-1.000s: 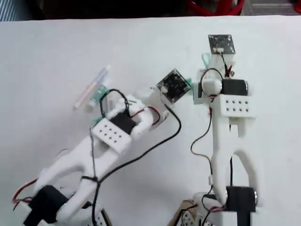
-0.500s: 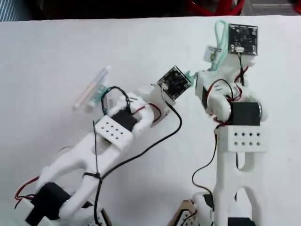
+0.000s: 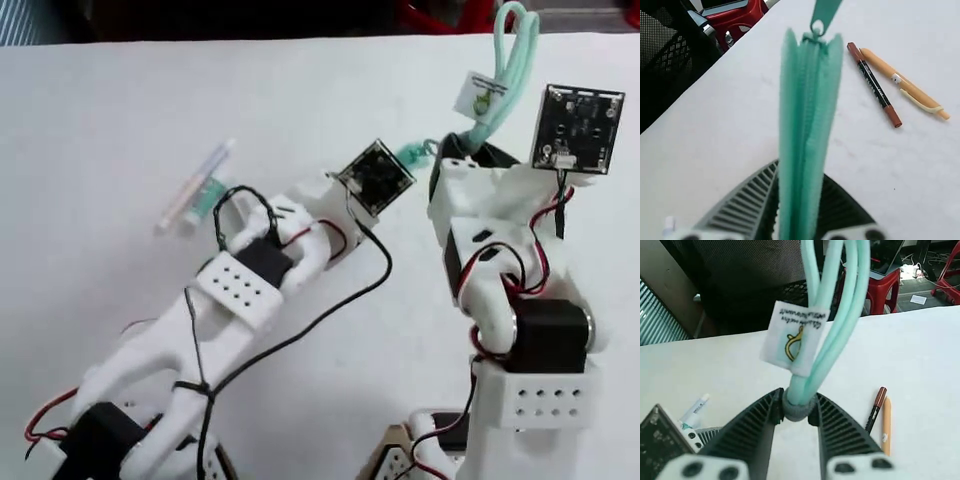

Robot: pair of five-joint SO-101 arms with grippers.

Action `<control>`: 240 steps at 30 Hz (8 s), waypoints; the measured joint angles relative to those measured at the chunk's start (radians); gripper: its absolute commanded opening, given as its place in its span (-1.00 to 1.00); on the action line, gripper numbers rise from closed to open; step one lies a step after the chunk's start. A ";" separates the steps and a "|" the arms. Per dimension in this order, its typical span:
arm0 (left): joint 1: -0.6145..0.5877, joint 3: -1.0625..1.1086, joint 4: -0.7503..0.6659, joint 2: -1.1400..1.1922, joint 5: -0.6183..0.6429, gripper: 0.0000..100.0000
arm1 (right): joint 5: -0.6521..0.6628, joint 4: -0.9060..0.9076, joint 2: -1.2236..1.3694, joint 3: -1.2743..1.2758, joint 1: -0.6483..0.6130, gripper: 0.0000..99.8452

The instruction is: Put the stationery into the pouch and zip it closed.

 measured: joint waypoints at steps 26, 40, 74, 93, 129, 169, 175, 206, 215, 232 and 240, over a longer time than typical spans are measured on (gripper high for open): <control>0.055 0.089 0.011 -0.394 0.374 -0.95 | 0.236 0.523 -0.097 -0.313 -0.103 -0.63; 0.015 0.295 -0.069 -0.592 0.411 -0.95 | 0.422 0.384 -0.140 -0.061 0.218 -0.64; -0.028 0.706 -0.790 -0.506 0.252 -0.95 | 0.236 -0.157 1.175 -0.178 0.327 -0.64; -0.021 0.741 -0.755 -0.554 0.238 -0.82 | 0.235 -0.241 1.478 -0.427 0.331 -0.85; -0.035 0.895 -0.232 -1.103 0.150 -0.77 | 0.193 0.026 1.252 -0.629 0.509 -0.96; -0.035 0.895 -0.236 -1.103 0.150 -0.77 | -0.029 -0.601 0.072 0.021 -0.285 -0.96; -0.035 0.896 -0.236 -1.103 0.150 -0.77 | -0.029 -0.614 0.129 0.028 -0.301 -0.96; -0.075 0.896 -0.245 -1.103 0.152 -0.77 | -0.031 -0.608 0.379 -0.137 -0.290 -0.96; -0.078 0.896 -0.245 -1.103 0.152 -0.77 | -0.031 -0.575 0.287 0.069 -0.292 -0.94; -0.078 0.896 -0.245 -1.103 0.152 -0.77 | -0.037 -0.382 0.150 -0.021 -0.144 -0.60; -0.078 0.896 -0.245 -1.103 0.152 -0.77 | -0.037 -0.356 0.542 -0.020 0.115 -0.57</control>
